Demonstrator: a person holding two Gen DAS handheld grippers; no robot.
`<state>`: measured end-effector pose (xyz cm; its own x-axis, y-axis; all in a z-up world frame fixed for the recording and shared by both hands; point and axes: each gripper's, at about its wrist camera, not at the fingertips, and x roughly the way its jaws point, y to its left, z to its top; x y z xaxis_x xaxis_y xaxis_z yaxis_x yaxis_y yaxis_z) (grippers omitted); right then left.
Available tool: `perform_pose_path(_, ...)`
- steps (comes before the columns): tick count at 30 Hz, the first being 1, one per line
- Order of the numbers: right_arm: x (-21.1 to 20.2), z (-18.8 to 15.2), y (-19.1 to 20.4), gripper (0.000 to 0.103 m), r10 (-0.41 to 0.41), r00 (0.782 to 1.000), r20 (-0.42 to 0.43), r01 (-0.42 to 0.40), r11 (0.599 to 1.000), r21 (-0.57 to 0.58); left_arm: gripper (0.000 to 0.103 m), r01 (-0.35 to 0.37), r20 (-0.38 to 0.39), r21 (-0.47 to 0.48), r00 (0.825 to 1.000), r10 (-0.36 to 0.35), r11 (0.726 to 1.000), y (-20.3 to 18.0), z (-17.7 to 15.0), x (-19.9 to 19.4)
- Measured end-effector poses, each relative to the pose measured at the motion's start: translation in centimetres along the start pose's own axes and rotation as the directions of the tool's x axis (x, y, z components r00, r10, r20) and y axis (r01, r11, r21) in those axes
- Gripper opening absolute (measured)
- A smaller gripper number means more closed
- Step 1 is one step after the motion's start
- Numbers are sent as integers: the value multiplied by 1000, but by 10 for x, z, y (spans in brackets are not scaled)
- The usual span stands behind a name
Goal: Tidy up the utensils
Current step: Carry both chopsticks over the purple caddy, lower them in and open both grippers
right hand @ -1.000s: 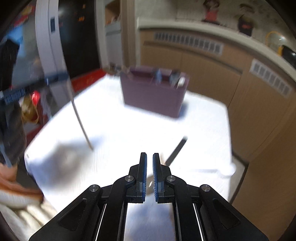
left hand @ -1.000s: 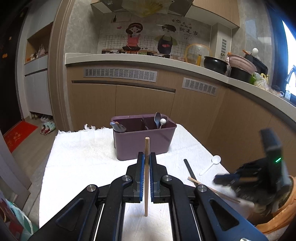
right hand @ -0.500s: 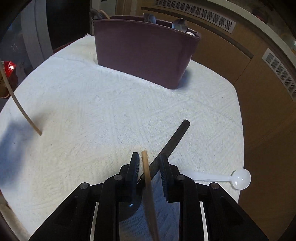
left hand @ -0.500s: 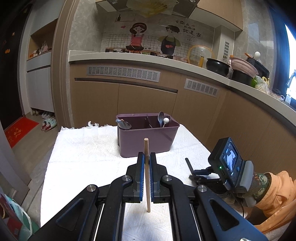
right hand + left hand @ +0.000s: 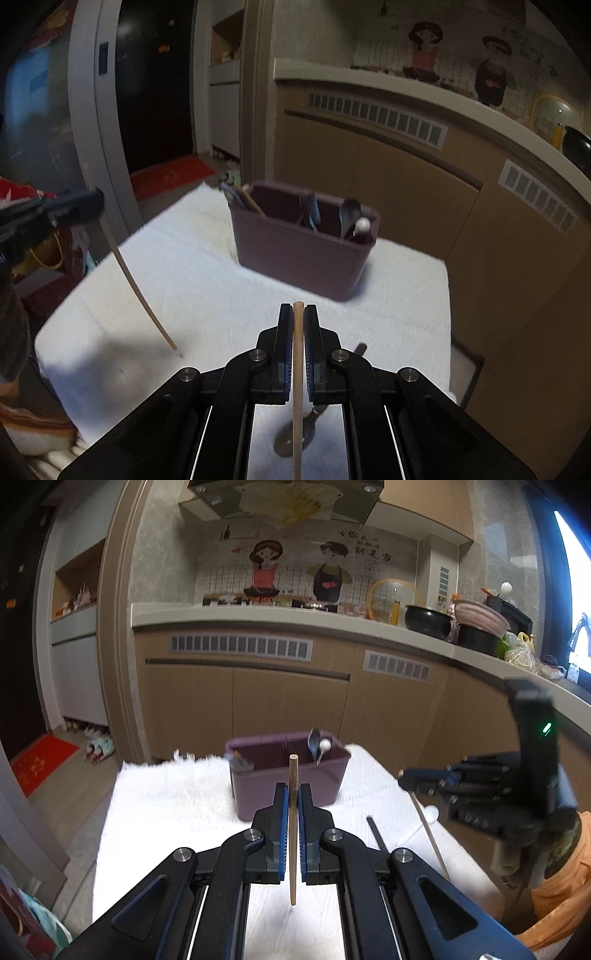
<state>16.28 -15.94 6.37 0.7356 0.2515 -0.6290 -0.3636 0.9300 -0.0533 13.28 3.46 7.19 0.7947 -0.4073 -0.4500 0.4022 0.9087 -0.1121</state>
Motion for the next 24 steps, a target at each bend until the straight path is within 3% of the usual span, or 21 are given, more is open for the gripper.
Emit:
perform_pose_path(7, -31, 67, -5, 6, -7, 980, 201, 7, 1000, 3, 3, -21, 106, 24, 994, 18, 1000, -3, 61, 2)
perform_pose_path(14, -36, 131, -19, 6, 16, 905, 425, -19, 1000, 3, 3, -23, 214, 34, 977, 16, 999, 1, 125, 21)
perform_pose_path(16, -25, 145, -25, 6, 16, 886, 464, -24, 1000, 11, 3, -19, 217, 34, 976, 11, 999, 6, 137, 31)
perform_pose_path(20, 8, 166, -34, 6, 11, 869, 494, -30, 999, 30, 3, -20, 190, 26, 982, 15, 999, 16, 149, 59)
perform_pose_path(24, 46, 175, -43, 6, -17, 872, 489, 1, 999, 34, 3, -16, 124, 8, 992, 15, 1000, 32, 148, 93)
